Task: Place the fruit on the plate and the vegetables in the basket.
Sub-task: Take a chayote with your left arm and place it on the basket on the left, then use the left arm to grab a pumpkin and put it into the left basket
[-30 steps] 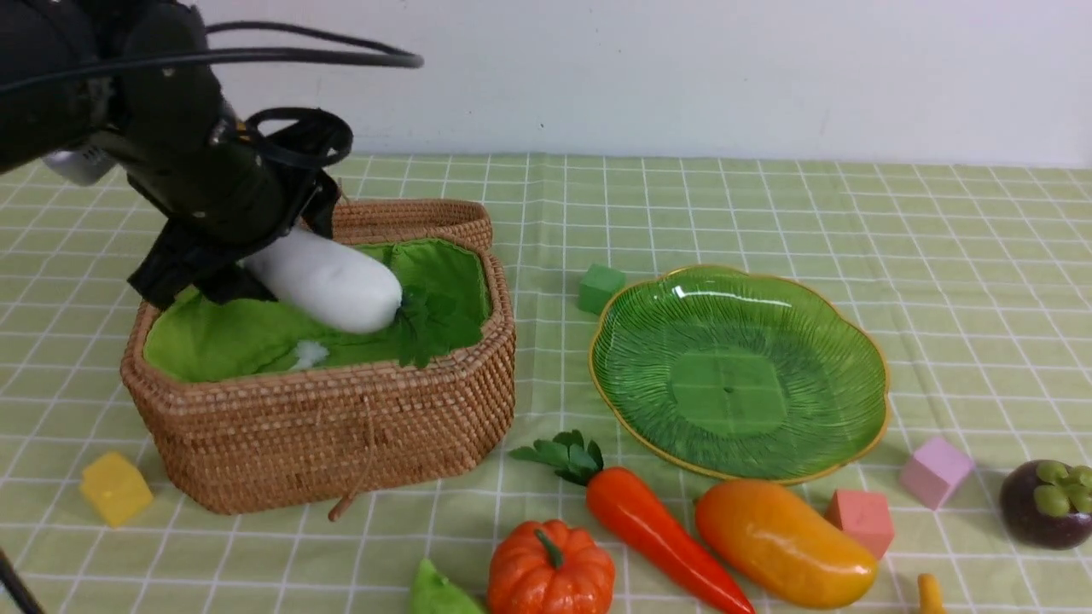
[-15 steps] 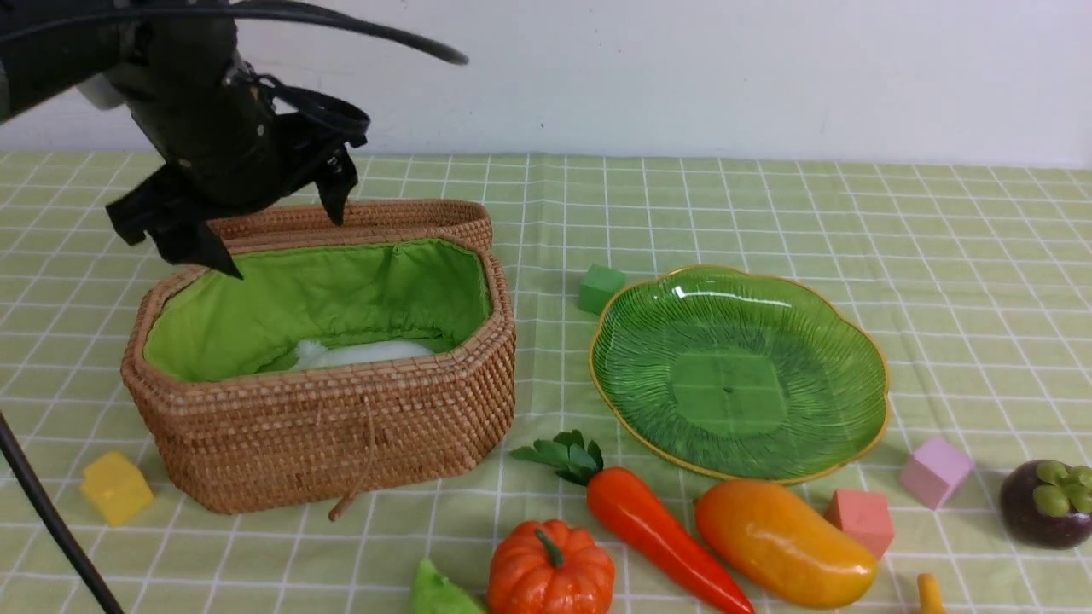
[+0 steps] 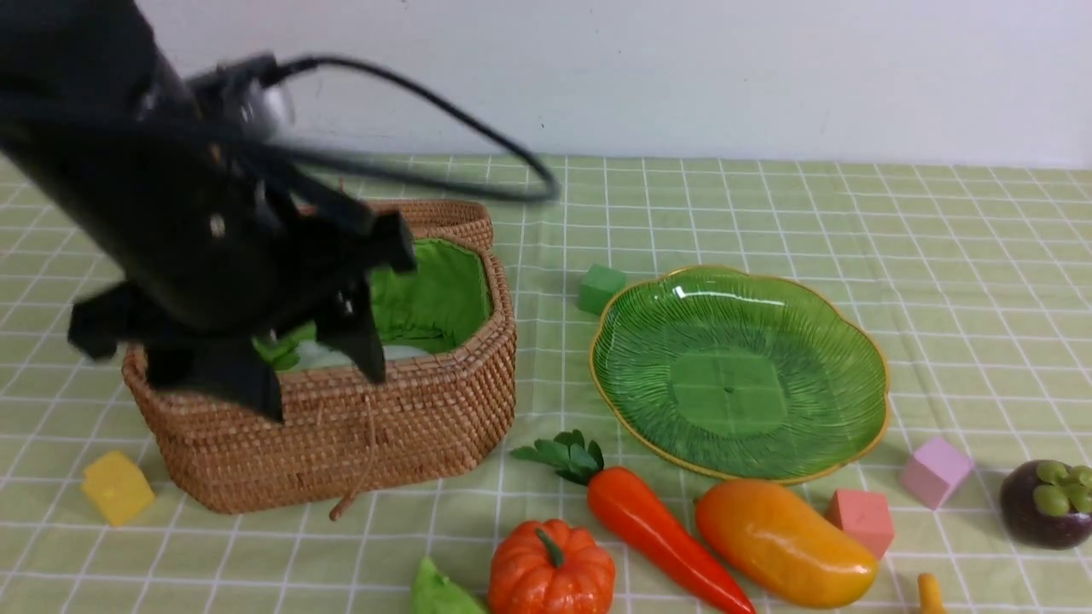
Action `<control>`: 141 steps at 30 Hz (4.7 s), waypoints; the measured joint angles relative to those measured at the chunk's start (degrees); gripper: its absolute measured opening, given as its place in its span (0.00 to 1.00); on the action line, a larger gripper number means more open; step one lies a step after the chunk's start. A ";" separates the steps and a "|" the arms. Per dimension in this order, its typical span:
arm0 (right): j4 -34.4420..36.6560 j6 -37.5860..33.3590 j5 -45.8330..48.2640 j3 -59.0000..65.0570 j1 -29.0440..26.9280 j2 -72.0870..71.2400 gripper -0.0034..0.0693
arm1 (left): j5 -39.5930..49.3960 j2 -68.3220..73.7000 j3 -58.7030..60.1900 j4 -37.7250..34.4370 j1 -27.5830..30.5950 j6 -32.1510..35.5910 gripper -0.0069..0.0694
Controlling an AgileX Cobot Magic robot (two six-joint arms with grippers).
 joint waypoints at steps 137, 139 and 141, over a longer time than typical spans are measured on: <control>0.00 0.00 0.00 0.00 0.00 0.00 0.38 | -4.55 9.77 -22.03 -5.11 7.16 25.50 0.10; 0.00 0.00 0.00 0.00 0.00 0.00 0.38 | -4.01 10.24 -21.92 -4.71 10.96 23.79 0.10; 0.00 0.00 0.00 0.00 0.00 0.00 0.38 | -3.81 12.25 -21.22 -4.40 14.75 20.20 0.10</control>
